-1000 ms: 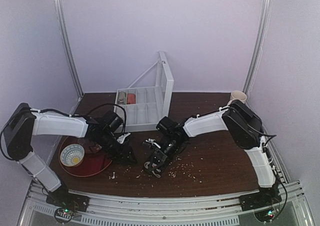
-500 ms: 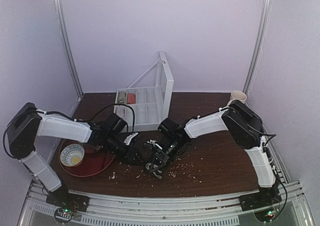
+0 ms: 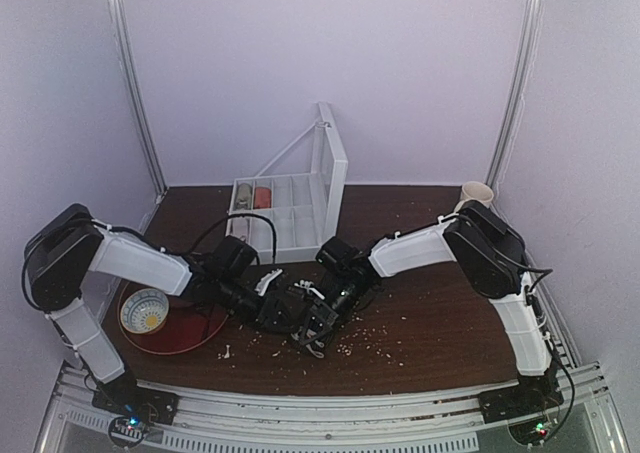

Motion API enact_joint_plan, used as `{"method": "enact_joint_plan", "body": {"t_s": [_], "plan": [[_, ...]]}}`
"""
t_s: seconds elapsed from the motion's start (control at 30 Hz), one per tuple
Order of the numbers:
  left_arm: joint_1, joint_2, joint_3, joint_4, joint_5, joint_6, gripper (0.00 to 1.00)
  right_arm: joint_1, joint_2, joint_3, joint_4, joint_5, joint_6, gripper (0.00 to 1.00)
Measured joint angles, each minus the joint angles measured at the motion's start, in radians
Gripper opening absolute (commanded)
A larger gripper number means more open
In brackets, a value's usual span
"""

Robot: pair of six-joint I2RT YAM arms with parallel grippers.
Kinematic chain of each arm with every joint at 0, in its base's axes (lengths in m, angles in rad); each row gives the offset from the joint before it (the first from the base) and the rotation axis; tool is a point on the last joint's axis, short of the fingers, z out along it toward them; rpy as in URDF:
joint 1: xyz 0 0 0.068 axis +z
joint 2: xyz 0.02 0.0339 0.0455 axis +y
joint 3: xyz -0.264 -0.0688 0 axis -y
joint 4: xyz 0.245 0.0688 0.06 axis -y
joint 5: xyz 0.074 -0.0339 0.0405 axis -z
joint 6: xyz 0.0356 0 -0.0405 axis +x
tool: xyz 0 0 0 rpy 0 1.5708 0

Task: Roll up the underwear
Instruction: Roll the underwear at the center of the board.

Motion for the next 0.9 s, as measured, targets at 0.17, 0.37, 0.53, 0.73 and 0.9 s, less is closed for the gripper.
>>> {"method": "enact_joint_plan", "body": {"t_s": [0.17,0.37,0.53,0.73,0.9], "plan": [[0.000,0.009,-0.026,0.076,0.026,0.000,0.49,-0.002,0.000,0.000,0.000,0.000,0.004,0.00],[0.001,0.042,-0.059,0.168,0.054,-0.004,0.47,-0.003,0.000,0.000,-0.004,0.000,0.015,0.00],[0.001,0.050,-0.074,0.212,0.062,-0.014,0.42,-0.005,0.000,0.000,-0.018,-0.002,0.014,0.00],[-0.002,0.052,-0.077,0.221,0.051,-0.016,0.44,-0.006,0.000,0.000,-0.023,-0.002,0.015,0.00],[-0.024,0.050,-0.077,0.219,0.009,-0.012,0.36,-0.007,0.000,0.000,-0.029,-0.002,0.015,0.00]]}}
